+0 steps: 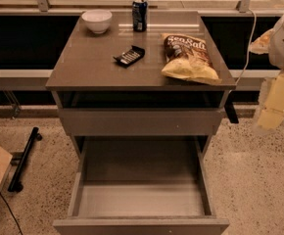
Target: Close middle drawer
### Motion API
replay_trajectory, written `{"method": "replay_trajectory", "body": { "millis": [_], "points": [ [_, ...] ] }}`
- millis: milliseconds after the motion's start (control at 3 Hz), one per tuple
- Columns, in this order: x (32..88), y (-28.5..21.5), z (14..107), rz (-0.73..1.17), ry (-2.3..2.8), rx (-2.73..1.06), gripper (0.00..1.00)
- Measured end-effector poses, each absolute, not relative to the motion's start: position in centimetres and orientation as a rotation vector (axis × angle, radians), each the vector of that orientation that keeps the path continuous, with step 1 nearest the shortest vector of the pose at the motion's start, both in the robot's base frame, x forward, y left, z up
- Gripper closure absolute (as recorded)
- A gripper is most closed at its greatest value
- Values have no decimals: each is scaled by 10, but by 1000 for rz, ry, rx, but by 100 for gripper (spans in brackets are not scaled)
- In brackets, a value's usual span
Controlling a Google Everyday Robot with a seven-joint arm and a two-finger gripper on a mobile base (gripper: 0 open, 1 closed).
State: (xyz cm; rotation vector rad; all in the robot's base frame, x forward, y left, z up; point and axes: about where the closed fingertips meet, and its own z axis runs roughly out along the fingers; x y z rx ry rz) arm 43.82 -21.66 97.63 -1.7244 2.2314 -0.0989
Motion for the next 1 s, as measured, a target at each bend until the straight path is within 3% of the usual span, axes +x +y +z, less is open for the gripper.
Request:
{"method": "replay_trajectory", "body": {
  "millis": [333, 1000],
  "points": [
    [438, -217, 976, -99, 2231, -1725, 0],
    [429, -210, 952, -59, 2183, -1804, 41]
  ]
}}
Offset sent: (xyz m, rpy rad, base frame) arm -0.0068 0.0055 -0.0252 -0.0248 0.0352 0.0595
